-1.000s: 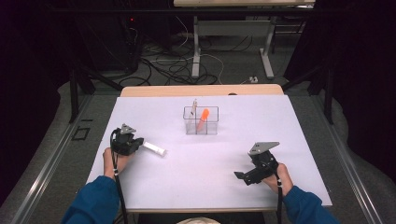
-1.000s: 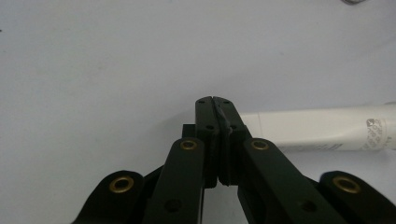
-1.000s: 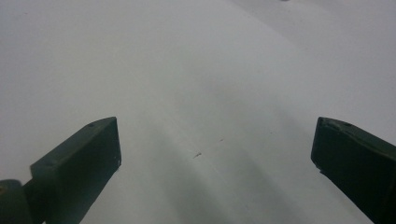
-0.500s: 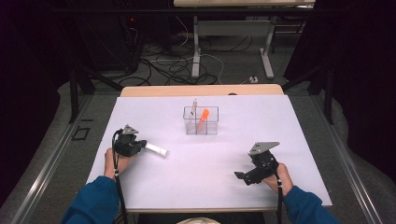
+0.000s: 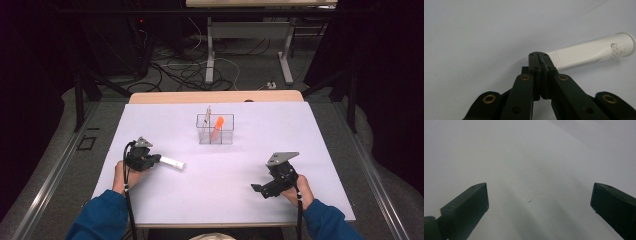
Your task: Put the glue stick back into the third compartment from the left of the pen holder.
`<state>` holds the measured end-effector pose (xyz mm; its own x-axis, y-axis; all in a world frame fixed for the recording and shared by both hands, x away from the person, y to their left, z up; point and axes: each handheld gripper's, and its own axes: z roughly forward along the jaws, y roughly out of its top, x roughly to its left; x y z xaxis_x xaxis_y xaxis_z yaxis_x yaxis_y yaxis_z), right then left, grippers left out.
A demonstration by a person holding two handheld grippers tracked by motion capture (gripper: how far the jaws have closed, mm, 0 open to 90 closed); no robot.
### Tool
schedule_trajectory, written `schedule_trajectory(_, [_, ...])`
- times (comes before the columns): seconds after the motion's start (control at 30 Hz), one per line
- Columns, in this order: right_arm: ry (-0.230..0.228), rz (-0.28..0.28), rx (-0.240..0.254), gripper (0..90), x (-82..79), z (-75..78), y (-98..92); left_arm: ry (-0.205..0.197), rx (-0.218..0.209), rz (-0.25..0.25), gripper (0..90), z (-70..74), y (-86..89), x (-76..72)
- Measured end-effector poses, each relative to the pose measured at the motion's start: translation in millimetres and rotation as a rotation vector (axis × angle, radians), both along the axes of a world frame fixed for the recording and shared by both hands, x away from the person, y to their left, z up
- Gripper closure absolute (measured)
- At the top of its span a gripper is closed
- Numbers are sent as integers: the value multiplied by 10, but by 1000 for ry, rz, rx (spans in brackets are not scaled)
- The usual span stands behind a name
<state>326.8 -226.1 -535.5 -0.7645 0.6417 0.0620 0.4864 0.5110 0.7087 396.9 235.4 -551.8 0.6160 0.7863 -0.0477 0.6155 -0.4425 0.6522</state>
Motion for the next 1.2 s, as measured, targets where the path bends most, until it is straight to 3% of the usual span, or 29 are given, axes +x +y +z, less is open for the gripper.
schedule_trajectory(0.8, [2,3,0,10,6,-12,5,41,16,-99,897,3,-226,-175])
schedule_trajectory(0.87, [15,6,-18,10,3,2,0,40,4,-101,897,-6,-261,-193])
schedule_trajectory(0.97, [-11,-2,14,10,6,-24,11,38,23,-130,897,5,-299,-210])
schedule_trajectory(1.2, [3,0,0,10,5,-13,8,53,31,-180,897,18,-406,-268])
